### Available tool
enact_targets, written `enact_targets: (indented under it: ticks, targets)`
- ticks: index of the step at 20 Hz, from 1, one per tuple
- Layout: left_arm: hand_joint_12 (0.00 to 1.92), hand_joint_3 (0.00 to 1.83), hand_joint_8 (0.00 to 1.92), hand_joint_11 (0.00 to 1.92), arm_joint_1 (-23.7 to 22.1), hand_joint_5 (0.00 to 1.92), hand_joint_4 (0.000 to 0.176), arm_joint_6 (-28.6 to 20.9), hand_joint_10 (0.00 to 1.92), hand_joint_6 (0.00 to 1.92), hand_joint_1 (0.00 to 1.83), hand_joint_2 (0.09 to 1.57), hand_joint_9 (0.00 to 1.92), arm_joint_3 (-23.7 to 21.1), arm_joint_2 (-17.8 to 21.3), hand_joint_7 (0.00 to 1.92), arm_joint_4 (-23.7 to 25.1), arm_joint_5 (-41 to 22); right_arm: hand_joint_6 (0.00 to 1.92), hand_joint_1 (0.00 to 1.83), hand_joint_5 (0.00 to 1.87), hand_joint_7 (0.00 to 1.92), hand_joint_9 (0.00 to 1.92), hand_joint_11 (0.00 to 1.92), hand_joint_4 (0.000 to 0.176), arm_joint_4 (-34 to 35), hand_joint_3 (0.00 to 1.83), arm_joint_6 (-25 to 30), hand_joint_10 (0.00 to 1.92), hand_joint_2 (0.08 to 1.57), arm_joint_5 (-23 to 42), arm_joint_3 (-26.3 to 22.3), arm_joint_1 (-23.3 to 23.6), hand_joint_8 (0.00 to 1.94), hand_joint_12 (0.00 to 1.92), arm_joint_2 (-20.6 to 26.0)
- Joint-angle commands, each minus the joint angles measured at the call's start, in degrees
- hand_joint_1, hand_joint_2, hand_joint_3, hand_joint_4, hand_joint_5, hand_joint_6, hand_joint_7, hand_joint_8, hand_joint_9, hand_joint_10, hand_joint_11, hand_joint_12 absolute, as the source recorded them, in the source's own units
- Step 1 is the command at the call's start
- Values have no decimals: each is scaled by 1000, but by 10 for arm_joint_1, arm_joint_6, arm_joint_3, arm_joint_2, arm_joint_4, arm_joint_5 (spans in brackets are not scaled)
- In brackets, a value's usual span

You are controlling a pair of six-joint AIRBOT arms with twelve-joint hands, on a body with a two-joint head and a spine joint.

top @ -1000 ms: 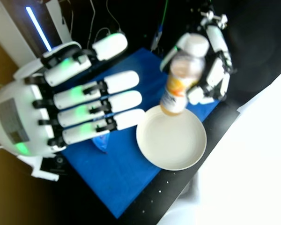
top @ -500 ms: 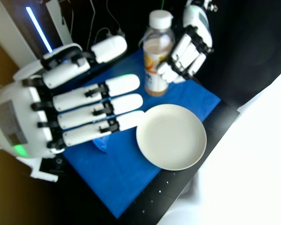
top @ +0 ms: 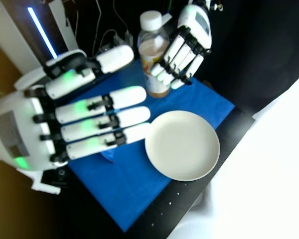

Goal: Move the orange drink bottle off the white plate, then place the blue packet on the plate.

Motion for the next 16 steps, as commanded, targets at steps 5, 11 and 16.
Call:
enact_targets:
  ticks: [5, 11, 16]
  targets:
    - [1121, 1, 1180, 476, 9, 703, 0, -11, 64, 1211, 1230, 1191, 1156, -3, -9, 970, -49, -53, 0, 549, 56, 46, 87, 0, 166, 26, 1, 5, 3, 976, 61, 2, 5, 1, 551, -3]
    - [1209, 0, 1158, 267, 24, 678, 0, -12, 0, 1284, 1219, 1200, 1004, -3, -19, 964, -54, -56, 1, 562, 54, 59, 84, 1, 163, 26, 0, 5, 5, 960, 61, 2, 5, 1, 524, -5]
    - [1167, 0, 1108, 299, 42, 659, 0, -6, 28, 1320, 1227, 1197, 1084, -3, -26, 986, -75, -62, 0, 547, 69, 78, 84, 0, 176, 26, 0, 5, 5, 953, 61, 2, 5, 1, 488, -7]
